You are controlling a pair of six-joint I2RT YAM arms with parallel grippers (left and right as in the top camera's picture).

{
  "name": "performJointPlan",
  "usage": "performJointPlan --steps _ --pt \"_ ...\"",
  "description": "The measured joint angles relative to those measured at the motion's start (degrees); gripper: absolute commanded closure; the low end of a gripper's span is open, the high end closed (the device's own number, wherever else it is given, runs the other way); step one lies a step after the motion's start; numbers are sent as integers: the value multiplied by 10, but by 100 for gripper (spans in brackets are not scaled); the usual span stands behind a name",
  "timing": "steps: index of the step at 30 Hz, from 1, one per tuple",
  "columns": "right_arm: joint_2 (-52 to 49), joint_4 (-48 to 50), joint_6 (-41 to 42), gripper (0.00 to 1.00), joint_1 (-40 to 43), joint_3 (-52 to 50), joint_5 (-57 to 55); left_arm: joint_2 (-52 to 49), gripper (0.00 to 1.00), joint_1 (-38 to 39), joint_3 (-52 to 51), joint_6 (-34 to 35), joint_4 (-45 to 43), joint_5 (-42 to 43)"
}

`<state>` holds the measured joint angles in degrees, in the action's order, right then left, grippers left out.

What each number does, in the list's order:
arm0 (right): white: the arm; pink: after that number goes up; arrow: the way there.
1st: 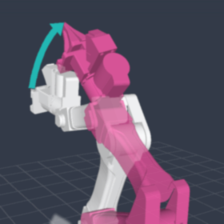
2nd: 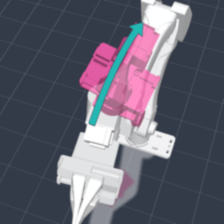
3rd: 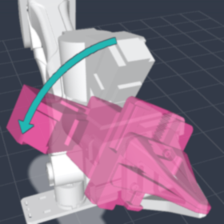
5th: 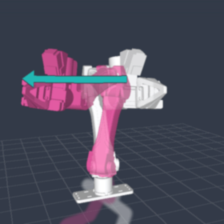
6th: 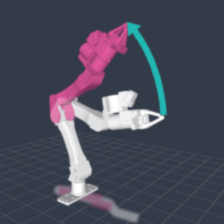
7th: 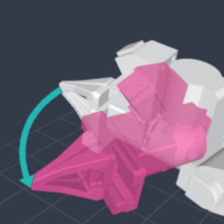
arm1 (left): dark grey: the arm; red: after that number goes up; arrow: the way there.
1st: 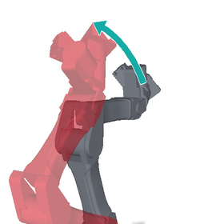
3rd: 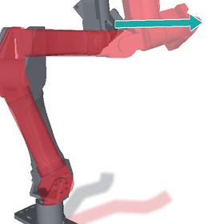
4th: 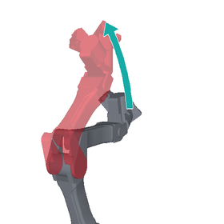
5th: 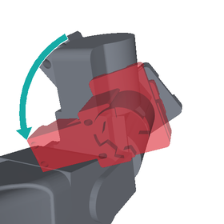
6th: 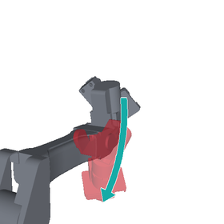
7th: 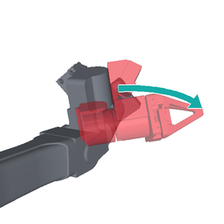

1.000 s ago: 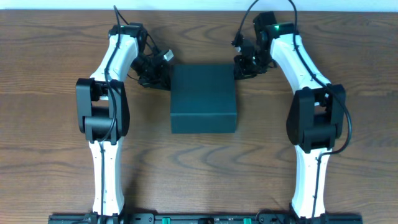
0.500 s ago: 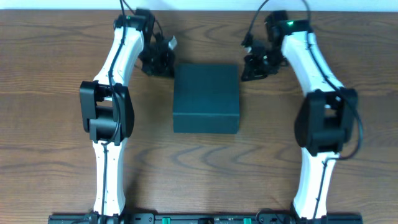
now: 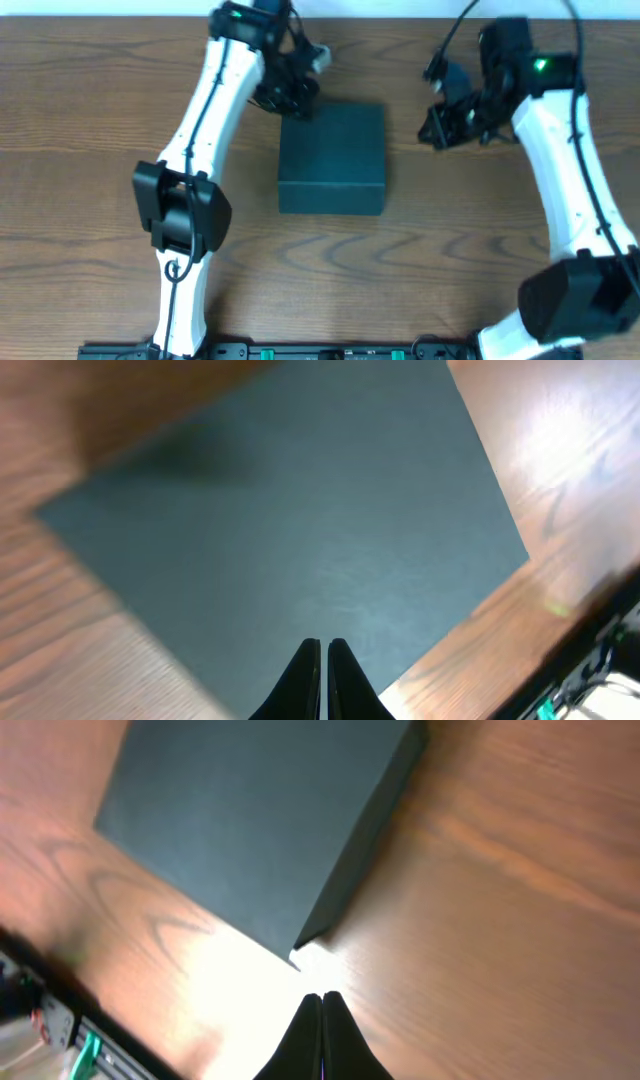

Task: Pack container
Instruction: 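Press down on the lid top with both grippers to seat it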

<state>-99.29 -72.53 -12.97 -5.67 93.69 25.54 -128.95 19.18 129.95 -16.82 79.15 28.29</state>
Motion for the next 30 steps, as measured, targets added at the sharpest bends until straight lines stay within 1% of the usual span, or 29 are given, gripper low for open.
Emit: performJointPlan --steps 5,8,14,19,23,25,30 --pt "82 116 32 98 -35 -187 24 -2 94 10 -75 -14 -31 3" --pt "138 208 67 98 -87 -295 36 -3 94 11 -109 -19 -45 5" --pt "146 387 160 98 -183 -411 29 -4 94 15 -140 -25 -62 13" --pt "146 510 246 98 -223 -473 -37 -4 94 15 -140 -26 -66 15" --pt "142 599 292 98 -235 -506 -87 -4 94 15 -140 -26 -68 15" --pt "132 626 307 98 -240 -515 -101 -4 94 15 -140 -26 -69 16" --pt "106 656 324 99 -243 -519 -115 -4 94 15 -140 -26 -70 16"
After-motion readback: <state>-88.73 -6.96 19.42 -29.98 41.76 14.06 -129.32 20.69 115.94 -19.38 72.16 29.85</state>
